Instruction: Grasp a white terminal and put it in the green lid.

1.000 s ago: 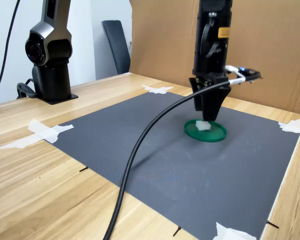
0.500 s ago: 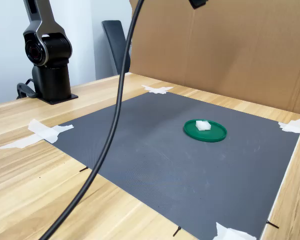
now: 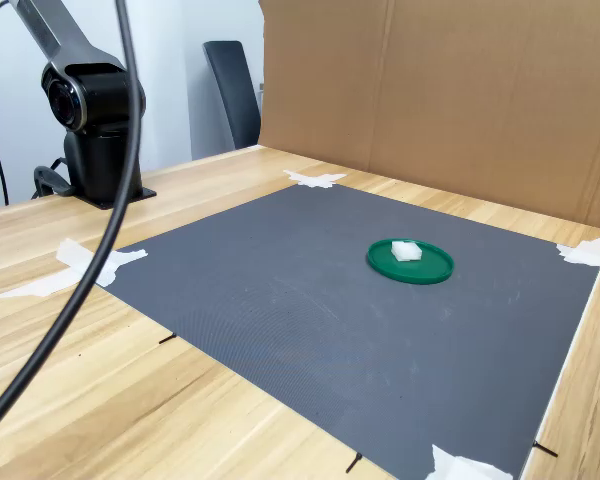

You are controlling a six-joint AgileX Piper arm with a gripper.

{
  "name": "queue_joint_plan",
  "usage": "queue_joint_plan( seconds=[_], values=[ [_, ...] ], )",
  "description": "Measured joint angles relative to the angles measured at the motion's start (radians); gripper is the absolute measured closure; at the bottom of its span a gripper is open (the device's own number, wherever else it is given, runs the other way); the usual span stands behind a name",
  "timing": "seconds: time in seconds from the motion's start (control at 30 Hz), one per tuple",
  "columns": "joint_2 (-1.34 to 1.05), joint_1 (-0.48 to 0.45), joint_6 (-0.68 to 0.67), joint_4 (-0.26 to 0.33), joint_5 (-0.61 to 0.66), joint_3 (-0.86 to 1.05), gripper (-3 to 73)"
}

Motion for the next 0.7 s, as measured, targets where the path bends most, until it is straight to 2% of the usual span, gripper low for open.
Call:
queue_joint_plan(
  seconds=[0.07,0.13,0.57,0.7],
  values=[
    [-0.191,-0.091,0.021,0.007,-0.059,0.199,72.0],
    [-0.302,-0.107,0.040,0.012,-0.057,0.347,72.0],
    [-0.793,-0.114,0.042,0.010,-0.020,0.744,72.0],
    [-0.836,-0.114,0.044,0.010,-0.020,0.806,72.0]
  ],
)
